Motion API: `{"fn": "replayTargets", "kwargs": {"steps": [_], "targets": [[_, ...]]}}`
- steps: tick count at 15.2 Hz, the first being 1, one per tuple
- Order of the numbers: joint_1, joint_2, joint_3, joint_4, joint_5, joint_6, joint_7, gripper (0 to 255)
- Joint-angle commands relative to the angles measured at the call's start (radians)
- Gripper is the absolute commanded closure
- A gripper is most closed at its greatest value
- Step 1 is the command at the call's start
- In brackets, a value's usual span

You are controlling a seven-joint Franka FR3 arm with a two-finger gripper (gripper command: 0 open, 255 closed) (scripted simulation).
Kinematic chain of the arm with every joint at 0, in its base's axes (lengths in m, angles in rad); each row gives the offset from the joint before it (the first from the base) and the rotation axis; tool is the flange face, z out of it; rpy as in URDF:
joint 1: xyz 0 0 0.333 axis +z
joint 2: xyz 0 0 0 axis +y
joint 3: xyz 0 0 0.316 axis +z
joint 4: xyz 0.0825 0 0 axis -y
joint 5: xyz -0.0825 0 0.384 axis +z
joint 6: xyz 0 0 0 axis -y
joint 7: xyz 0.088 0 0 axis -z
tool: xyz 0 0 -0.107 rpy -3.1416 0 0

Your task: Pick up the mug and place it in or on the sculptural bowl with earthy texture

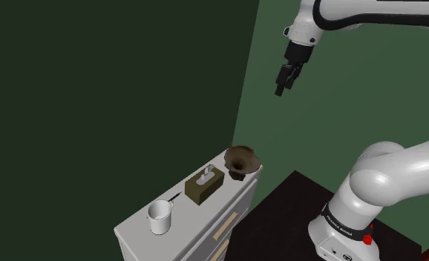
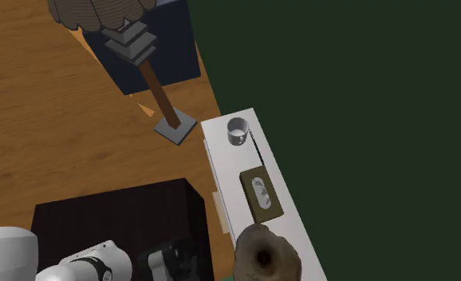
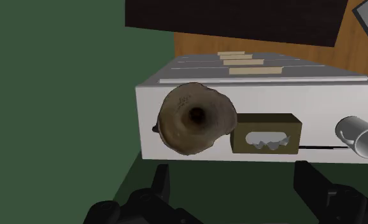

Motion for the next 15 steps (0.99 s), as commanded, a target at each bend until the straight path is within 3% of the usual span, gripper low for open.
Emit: {"fn": "replayTargets", "kwargs": {"steps": [1, 15], "targets": [[0.000, 0.000, 0.000, 0.000, 0.000, 0.000, 0.000, 0], [0.085, 0.198, 0.241, -0.148, 0.108, 0.318, 0.268, 0]]}}
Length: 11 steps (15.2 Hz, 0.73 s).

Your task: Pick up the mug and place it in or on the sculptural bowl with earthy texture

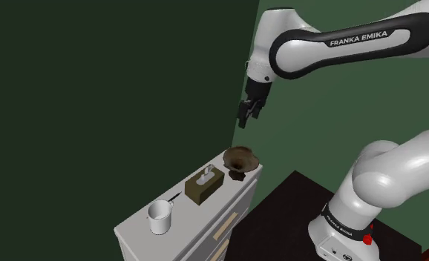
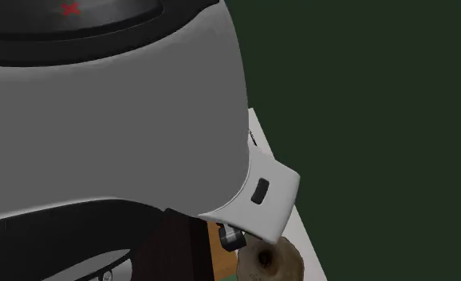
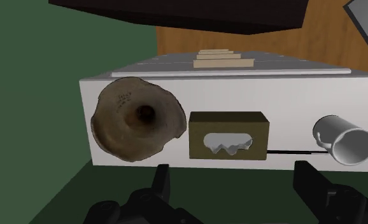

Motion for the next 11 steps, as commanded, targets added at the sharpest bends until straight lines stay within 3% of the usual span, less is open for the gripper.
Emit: {"fn": "replayTargets", "kwargs": {"steps": [1, 6, 11], "targets": [[0.010, 0.052, 0.040, -0.012, 0.010, 0.061, 0.045, 0], [0.025, 0.193, 0.131, 0.002, 0.011, 0.178, 0.152, 0], [0.027, 0.363, 0.219, 0.048, -0.034, 0.285, 0.278, 0]]}}
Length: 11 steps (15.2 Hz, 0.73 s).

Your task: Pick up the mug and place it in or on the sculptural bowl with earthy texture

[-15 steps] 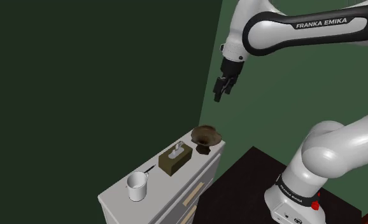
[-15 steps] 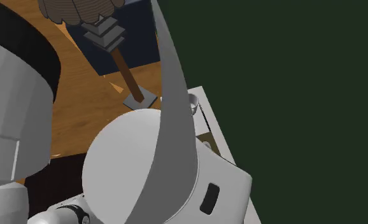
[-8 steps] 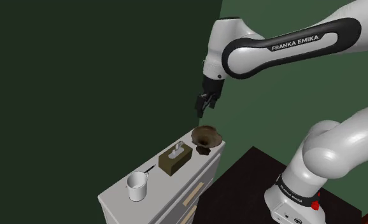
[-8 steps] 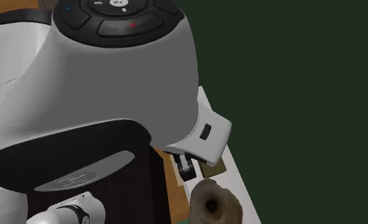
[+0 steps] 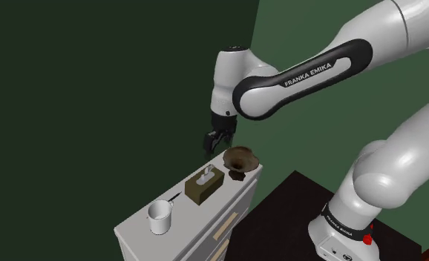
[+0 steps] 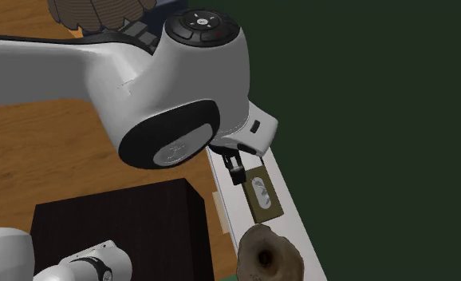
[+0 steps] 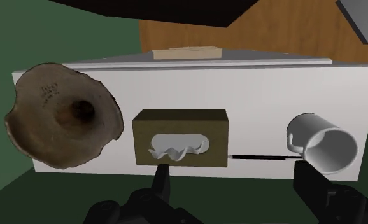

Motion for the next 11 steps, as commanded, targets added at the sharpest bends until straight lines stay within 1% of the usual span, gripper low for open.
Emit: {"fn": "replayTargets", "kwargs": {"steps": [1, 4, 7, 11], "targets": [[0.000, 0.081, 0.037, 0.022, -0.030, 0.050, 0.062, 0], [0.003, 0.198, 0.079, 0.070, -0.095, 0.100, 0.156, 0], [0.019, 0.321, 0.104, 0.130, -0.180, 0.136, 0.259, 0], [0.070, 0.489, 0.101, 0.228, -0.302, 0.163, 0.392, 0]]}}
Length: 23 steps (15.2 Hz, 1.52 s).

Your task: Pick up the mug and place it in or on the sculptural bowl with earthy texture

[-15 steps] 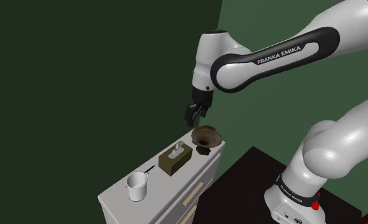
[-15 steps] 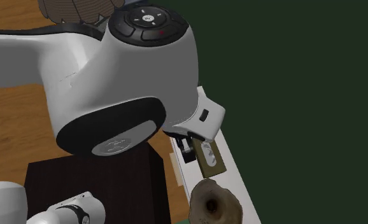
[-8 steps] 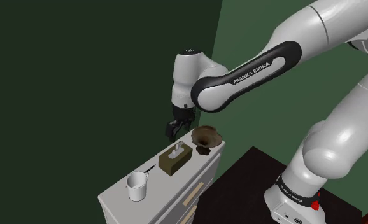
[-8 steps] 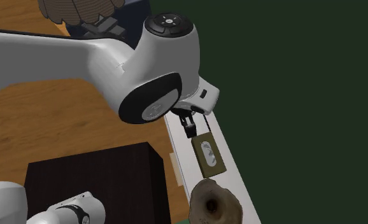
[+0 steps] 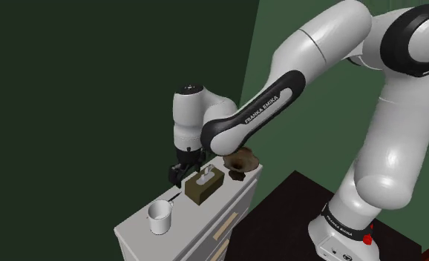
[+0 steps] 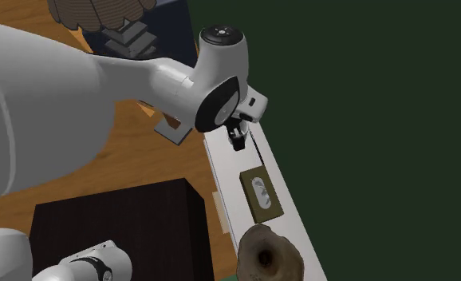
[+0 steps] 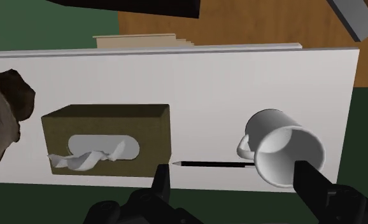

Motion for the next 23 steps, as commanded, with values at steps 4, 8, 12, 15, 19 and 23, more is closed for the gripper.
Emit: {"fn": "replayTargets", "kwargs": {"steps": [4, 8, 12, 15, 19, 23], "targets": [[0.090, 0.206, -0.034, 0.144, -0.132, 0.015, 0.139, 0], [0.175, 0.360, -0.071, 0.280, -0.197, 0.008, 0.211, 0], [0.256, 0.512, -0.105, 0.437, -0.235, -0.012, 0.255, 0], [0.281, 0.566, -0.118, 0.488, -0.246, -0.012, 0.266, 0], [0.291, 0.606, -0.135, 0.498, -0.264, 0.018, 0.276, 0], [0.298, 0.632, -0.146, 0.506, -0.275, 0.036, 0.282, 0]]}}
